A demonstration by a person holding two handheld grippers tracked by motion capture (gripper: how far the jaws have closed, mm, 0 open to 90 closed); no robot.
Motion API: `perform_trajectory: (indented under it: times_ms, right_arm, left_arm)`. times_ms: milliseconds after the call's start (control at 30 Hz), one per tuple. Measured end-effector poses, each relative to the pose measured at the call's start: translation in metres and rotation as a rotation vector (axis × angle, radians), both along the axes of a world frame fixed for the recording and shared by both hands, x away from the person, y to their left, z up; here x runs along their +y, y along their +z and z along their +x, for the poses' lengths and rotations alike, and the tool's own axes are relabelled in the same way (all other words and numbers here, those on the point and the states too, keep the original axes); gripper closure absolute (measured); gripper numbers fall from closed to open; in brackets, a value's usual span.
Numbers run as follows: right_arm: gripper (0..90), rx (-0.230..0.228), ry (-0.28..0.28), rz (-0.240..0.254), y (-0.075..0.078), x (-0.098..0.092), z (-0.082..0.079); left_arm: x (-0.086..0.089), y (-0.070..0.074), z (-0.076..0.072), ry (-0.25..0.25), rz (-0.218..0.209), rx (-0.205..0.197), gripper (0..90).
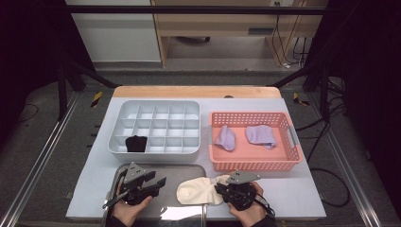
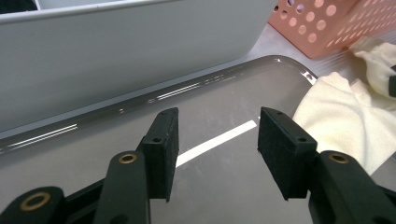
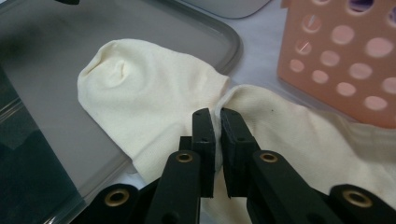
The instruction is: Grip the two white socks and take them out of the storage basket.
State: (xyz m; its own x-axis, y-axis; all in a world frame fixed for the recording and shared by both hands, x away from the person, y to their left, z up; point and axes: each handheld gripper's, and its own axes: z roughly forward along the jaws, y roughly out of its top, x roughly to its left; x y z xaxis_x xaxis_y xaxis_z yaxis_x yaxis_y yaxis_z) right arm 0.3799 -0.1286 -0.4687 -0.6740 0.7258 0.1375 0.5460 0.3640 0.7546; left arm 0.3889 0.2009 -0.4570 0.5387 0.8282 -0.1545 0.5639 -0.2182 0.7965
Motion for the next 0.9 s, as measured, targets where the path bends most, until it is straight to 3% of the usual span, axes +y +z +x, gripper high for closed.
perform_trajectory:
  times_ms: [133, 200, 367, 667, 900]
  right_arm:
    - [76.2, -0.018, 0.000, 0.022, -0.001, -0.002, -0.001]
    - [72.8, -0.049, -0.015, 0.043, 0.002, -0.006, -0.003]
    - [71.7, -0.108, -0.079, 0.078, 0.012, -0.026, -0.004]
    - [73.3, -0.128, -0.169, 0.023, 0.011, -0.054, 0.000]
    - [73.6, -0.107, -0.210, -0.002, 0.008, -0.070, 0.004]
  left_arm:
    - [0.000, 0.001, 0.000, -0.004, -0.007, -0.002, 47.3]
    - [0.001, 0.001, -0.001, -0.006, -0.013, -0.003, 47.1]
    - [-0.001, 0.004, -0.001, -0.013, -0.023, -0.008, 46.2]
    - [-0.015, 0.009, -0.006, -0.041, -0.032, -0.025, 45.3]
    - [-0.031, 0.011, -0.010, -0.076, -0.020, -0.048, 45.3]
